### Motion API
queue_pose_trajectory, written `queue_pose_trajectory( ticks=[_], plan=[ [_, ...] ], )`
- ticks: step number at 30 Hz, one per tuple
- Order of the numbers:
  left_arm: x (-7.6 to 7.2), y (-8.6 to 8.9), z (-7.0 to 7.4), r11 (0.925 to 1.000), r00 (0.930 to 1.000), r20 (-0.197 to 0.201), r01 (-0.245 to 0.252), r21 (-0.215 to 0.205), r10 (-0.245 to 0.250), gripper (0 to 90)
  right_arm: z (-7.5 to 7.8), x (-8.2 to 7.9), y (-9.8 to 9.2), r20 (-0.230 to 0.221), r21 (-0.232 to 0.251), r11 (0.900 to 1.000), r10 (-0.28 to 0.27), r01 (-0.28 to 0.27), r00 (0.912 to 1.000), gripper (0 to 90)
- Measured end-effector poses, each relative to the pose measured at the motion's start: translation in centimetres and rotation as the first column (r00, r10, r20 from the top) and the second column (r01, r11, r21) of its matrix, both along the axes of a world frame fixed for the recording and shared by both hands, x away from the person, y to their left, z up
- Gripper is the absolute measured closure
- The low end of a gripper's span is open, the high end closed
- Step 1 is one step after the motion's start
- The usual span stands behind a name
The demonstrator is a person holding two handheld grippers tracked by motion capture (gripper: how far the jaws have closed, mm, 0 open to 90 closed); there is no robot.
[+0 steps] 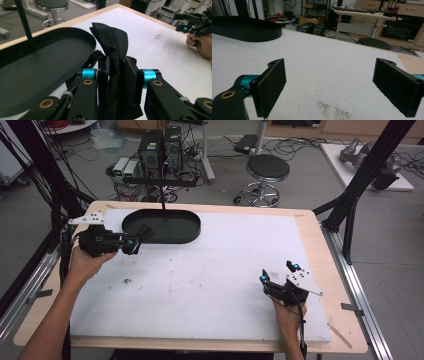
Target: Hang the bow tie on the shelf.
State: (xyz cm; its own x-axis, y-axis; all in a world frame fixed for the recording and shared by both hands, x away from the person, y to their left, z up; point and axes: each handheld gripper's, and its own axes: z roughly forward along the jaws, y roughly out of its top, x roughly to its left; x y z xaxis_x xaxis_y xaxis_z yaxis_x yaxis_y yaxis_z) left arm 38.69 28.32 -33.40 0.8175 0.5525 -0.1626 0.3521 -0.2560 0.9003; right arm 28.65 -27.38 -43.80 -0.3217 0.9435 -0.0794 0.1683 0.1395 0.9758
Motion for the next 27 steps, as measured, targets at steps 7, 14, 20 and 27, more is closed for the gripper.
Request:
queue_pose_trajectory(
  ticks=[7,14,20,27],
  plan=[
    [1.5,0.1,1.0,1.0000,1.0000,0.003,-0.005,0.001,0.005,74.1,0.0,0.0,0.0,0.001,-0.003,1.000,0.001,-0.001,1.0000,10.8],
    [2.9,0.1,2.2,0.9999,0.9997,0.019,-0.012,0.005,0.012,74.1,0.0,0.0,0.1,0.004,-0.007,1.000,0.006,-0.006,1.0000,10.8],
    [4.6,0.3,3.6,0.9996,0.9990,0.035,-0.029,0.002,0.029,74.1,0.0,0.0,0.2,-0.001,-0.007,1.000,0.010,-0.010,1.0000,10.8],
    [6.7,0.6,4.5,0.9986,0.9972,0.053,-0.053,-0.007,0.053,74.0,0.0,0.0,0.2,-0.002,-0.008,1.000,0.010,-0.010,0.9999,10.8]
  ],
)
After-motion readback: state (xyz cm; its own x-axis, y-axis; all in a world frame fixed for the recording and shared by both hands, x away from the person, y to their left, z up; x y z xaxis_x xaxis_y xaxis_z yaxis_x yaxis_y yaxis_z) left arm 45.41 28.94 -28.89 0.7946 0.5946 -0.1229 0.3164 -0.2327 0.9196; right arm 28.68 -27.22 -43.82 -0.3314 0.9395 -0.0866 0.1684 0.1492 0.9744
